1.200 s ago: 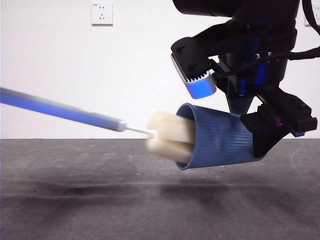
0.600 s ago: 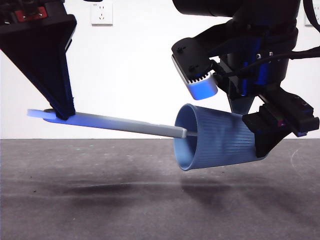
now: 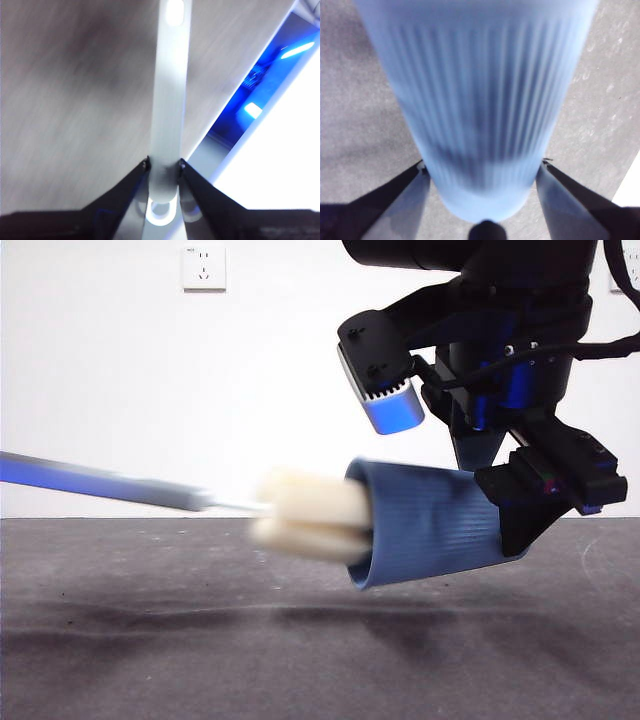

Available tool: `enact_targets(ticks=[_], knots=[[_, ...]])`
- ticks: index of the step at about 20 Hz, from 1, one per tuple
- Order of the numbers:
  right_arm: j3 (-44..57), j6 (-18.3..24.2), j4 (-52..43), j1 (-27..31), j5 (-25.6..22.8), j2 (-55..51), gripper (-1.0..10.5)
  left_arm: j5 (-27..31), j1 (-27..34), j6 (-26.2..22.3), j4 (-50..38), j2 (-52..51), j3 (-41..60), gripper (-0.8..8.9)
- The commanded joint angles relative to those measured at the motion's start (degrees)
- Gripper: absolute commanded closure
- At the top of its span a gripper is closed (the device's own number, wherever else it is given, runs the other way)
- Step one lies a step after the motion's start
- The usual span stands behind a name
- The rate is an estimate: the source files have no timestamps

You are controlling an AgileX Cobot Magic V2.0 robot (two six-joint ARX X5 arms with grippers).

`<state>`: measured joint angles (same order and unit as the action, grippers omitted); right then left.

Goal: Pick up the cup brush,pick up the cup,insert the brush into the cup,clean the cup,put the cup brush back,put the cup back to the fixed position on the table

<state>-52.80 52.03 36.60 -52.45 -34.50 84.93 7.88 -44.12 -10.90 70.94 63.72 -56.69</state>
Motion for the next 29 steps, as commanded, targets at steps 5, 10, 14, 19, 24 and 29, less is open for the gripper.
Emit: enact_targets(ticks=[5, 10, 14, 19, 24, 29], knots=[[-0.13, -3.67, -0.13, -0.15, 0.02, 0.26, 9.6, 4.13, 4.46, 4.33, 5.51, -8.98, -0.02, 8.22], [-0.15, -19.54, -2.03, -0.09, 0.09, -0.31, 9.6, 4.07, 5.86, 14.86, 0.02, -14.34, 0.22, 8.22], [-0.15, -39.41, -3.5, -0.09, 4.81, -5.01, 9.6, 4.13, 5.88, 25.31, -11.34, -15.39, 4.94, 8.22], [-0.15, -55.71, -10.03, -0.04, 15.76, -16.13, 9.6, 3.96, 6.01, 37.83, -32.24, -15.32, 20.0, 8.22], [-0.15, -60.67, -12.61, -0.11, 18.21, -24.2, 9.6, 4.22, 6.71, 44.57, -47.52, -11.19, 23.32, 8.22], [-0.13, -62.1, -12.61, -0.11, 19.67, -28.76, 9.6, 5.53, 7.08, 48.37, -55.21, -0.11, 23.32, 8.22]])
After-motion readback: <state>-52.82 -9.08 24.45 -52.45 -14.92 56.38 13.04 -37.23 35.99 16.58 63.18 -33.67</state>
